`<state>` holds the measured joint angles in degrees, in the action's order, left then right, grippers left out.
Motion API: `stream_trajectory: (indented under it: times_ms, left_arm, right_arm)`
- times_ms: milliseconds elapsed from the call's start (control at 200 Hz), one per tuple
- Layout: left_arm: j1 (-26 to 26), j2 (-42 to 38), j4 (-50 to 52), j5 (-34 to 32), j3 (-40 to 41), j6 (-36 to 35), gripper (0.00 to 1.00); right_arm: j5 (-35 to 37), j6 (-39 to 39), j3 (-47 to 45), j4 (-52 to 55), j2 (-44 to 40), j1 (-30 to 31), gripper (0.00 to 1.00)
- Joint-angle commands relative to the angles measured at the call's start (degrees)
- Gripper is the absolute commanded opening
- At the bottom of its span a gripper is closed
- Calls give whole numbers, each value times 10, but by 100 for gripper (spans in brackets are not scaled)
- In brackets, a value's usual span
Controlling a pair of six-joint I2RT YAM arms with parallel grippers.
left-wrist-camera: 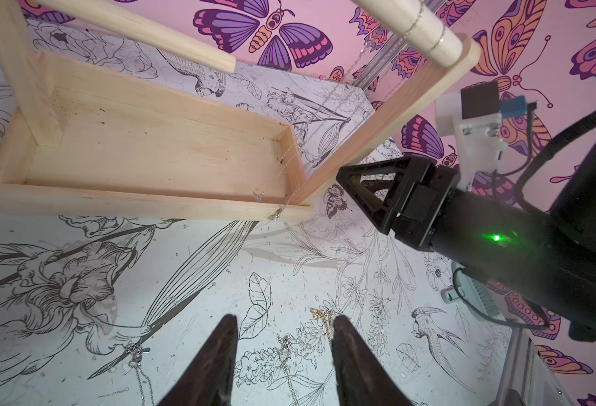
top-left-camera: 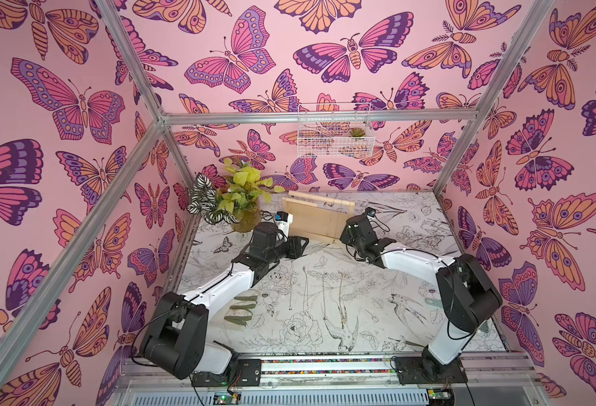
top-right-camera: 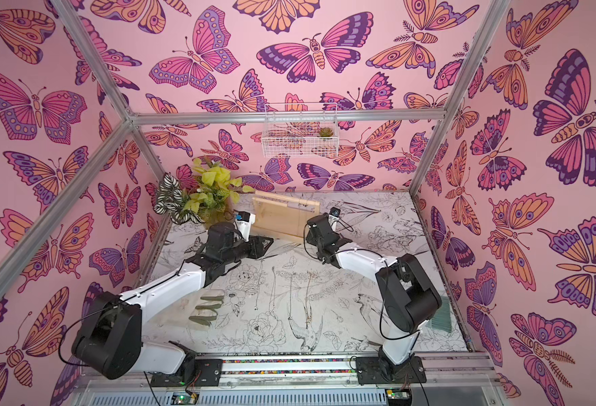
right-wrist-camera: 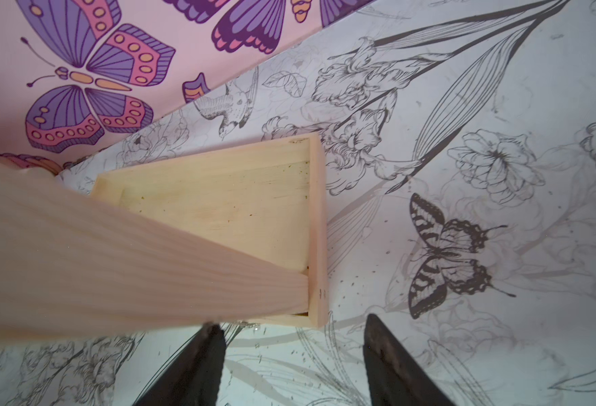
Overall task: Take the necklace off the jewelry display stand
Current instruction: Adjust the stand at the center of the board.
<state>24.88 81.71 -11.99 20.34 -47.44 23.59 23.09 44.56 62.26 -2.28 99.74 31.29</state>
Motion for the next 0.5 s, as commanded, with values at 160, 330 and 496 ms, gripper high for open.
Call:
stream_trajectory:
  times_ms: [160,330,496]
  left_arm:
    - [40,27,-6,0,-17,3,48]
    - [70,42,-6,-16,-42,5,48]
    - [109,75,-5,-64,-86,-6,53]
  right_arm:
    - [2,-34,14,21,-28,-56,64]
    - [-16,-40,28,28,-32,-77,64]
    - [-31,-33,-8,26,-78,-79,64]
